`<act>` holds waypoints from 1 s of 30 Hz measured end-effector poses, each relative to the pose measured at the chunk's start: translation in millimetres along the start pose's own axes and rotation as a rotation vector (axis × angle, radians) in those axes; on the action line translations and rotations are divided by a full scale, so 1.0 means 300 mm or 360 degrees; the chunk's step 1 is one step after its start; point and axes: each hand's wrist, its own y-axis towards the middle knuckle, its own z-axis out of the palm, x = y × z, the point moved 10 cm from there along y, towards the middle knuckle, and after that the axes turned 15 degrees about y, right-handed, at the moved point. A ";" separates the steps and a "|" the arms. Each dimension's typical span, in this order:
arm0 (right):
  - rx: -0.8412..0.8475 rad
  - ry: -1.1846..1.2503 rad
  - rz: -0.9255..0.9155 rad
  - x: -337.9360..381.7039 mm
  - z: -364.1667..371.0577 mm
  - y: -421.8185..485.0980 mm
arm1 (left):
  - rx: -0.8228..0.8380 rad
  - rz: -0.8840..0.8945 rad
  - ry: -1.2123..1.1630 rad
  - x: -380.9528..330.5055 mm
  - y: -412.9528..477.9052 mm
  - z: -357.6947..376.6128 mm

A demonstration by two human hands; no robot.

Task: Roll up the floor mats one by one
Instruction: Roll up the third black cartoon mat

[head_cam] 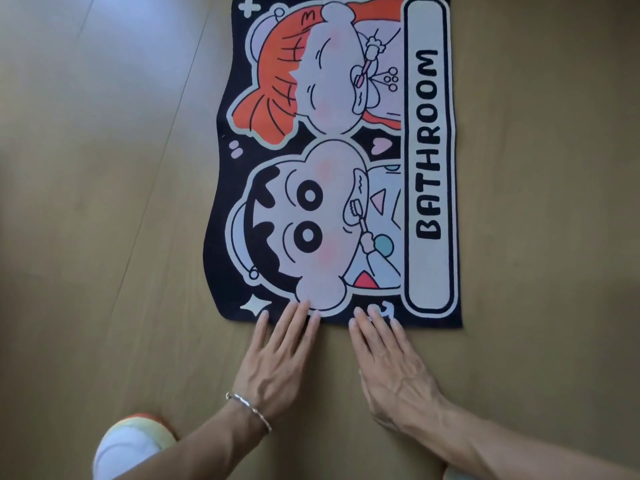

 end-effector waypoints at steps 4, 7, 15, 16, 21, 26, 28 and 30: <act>-0.0161 0.0056 0.0174 0.043 -0.027 0.087 | 0.0113 -0.0135 -0.0103 -0.046 -0.036 0.049; -0.0307 0.0167 0.0564 0.018 -0.063 0.147 | 0.0048 -0.0153 -0.0044 -0.075 -0.009 0.034; -0.0258 0.0011 0.0405 0.017 0.008 0.031 | 0.0024 -0.0124 -0.0050 -0.121 -0.047 0.058; -0.0240 -0.0016 0.0375 0.007 0.018 0.017 | 0.0029 -0.0113 -0.0051 -0.120 -0.044 0.058; -0.0196 -0.0006 0.0240 0.015 0.071 -0.033 | 0.0058 -0.0032 -0.0038 -0.116 -0.060 0.061; -0.0220 -0.0010 0.0350 -0.009 0.065 -0.016 | 0.0085 -0.0084 -0.0053 -0.088 -0.035 0.058; -0.0204 0.0006 0.0360 -0.013 0.062 -0.005 | 0.0092 -0.0062 -0.0049 -0.090 -0.027 0.062; -0.0196 0.0019 0.0332 -0.010 0.062 -0.004 | 0.0097 -0.0012 -0.0042 -0.097 -0.024 0.066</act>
